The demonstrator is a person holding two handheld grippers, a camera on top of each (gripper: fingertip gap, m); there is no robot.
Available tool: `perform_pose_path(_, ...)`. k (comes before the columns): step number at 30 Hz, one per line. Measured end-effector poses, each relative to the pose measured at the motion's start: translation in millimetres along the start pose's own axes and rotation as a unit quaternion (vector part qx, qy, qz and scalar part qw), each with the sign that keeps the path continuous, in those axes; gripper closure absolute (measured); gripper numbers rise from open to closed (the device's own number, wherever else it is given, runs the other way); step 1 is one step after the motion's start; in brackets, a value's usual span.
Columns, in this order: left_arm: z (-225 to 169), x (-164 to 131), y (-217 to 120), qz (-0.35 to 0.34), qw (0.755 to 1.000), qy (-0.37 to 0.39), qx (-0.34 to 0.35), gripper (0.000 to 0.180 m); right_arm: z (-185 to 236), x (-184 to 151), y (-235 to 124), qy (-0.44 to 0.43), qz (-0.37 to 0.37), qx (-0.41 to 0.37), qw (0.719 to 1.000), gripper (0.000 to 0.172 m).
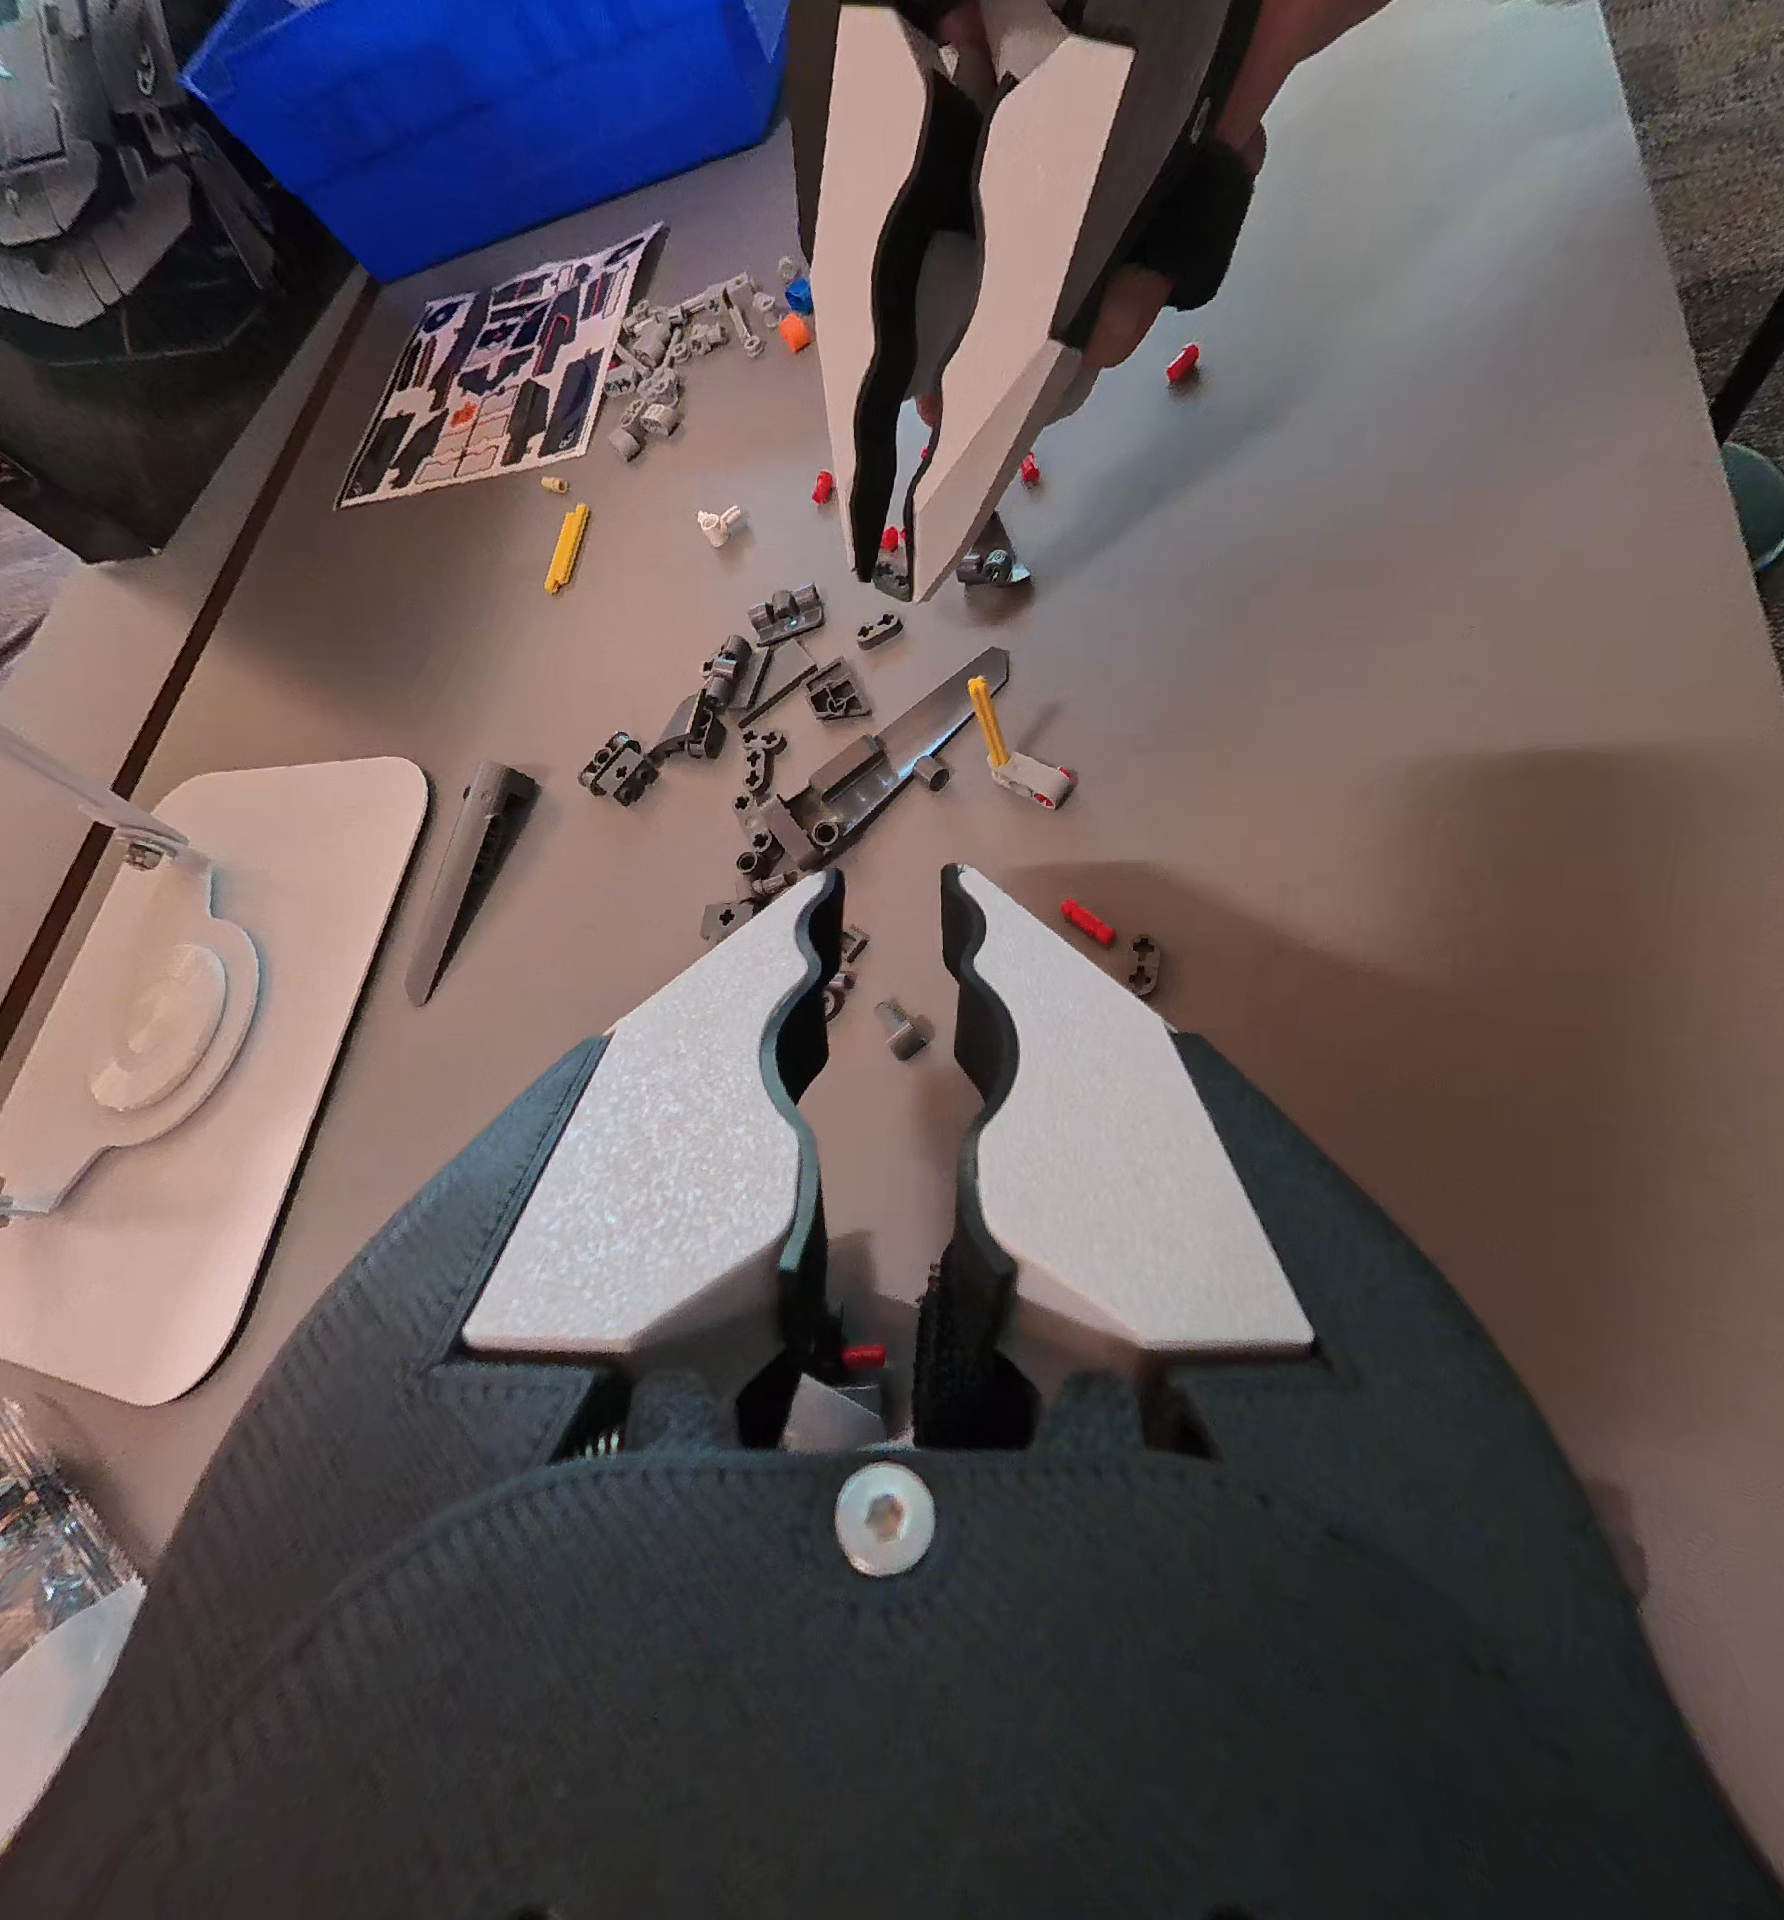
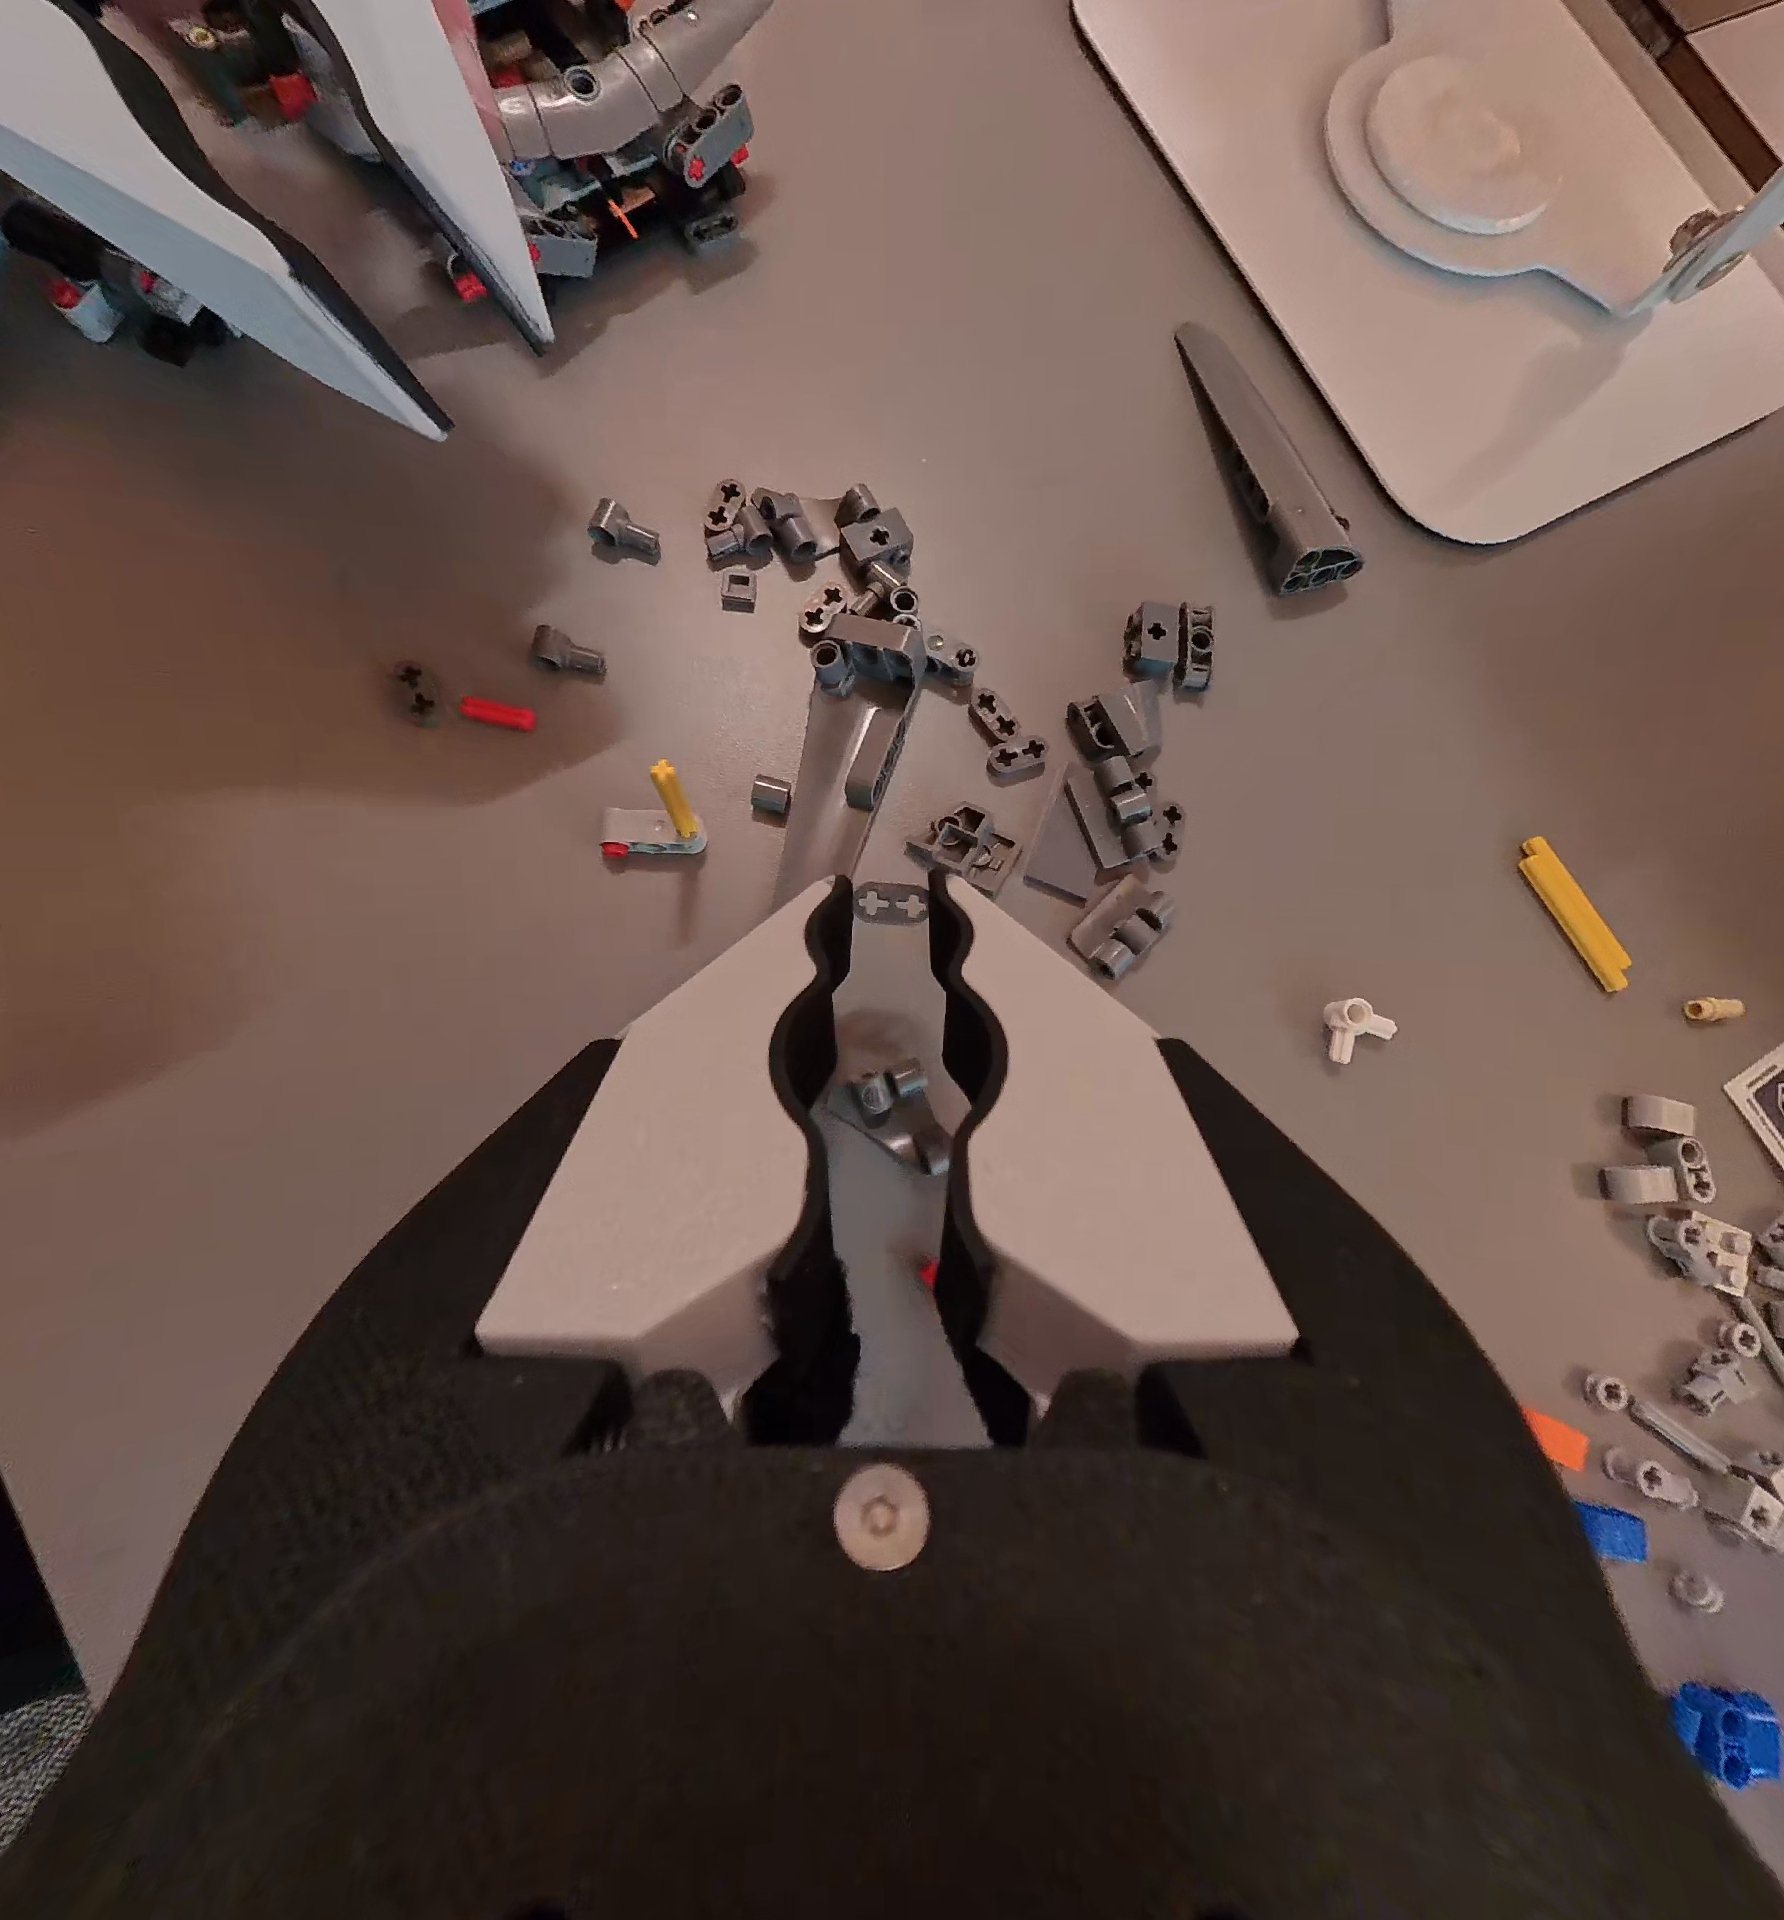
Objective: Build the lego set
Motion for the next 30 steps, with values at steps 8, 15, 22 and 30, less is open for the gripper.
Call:
perform_pose_path(8,-7.3,1.7,2.4,-0.001,1.0,0.019,-0.002,0.164,10.9,5.9,-5.7,-0.005,-0.011,-0.002,1.0,0.16)
perform_pose_path(15,-13.8,3.0,3.2,0.001,0.999,0.037,-0.002,0.165,21.2,11.4,-10.8,-0.004,-0.024,-0.005,1.0,0.16)
perform_pose_path(22,-18.2,3.1,3.6,-0.001,0.998,0.055,0.005,0.165,31.0,11.6,-9.1,-0.003,-0.027,-0.003,1.0,0.16)
perform_pose_path(30,-16.5,1.6,-0.6,0.001,0.998,0.057,0.013,0.166,39.5,9.8,-10.3,-0.003,-0.028,-0.003,1.0,0.16)
Point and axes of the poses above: each gripper's, where its closed fingertips meet, y out along the fingers, x out of its top, z = x × y across the jaws, the point moved 4 cm from there along -y, back along the fingers, and after that the axes turned 5 degrees about x, right-handed, at the moved point
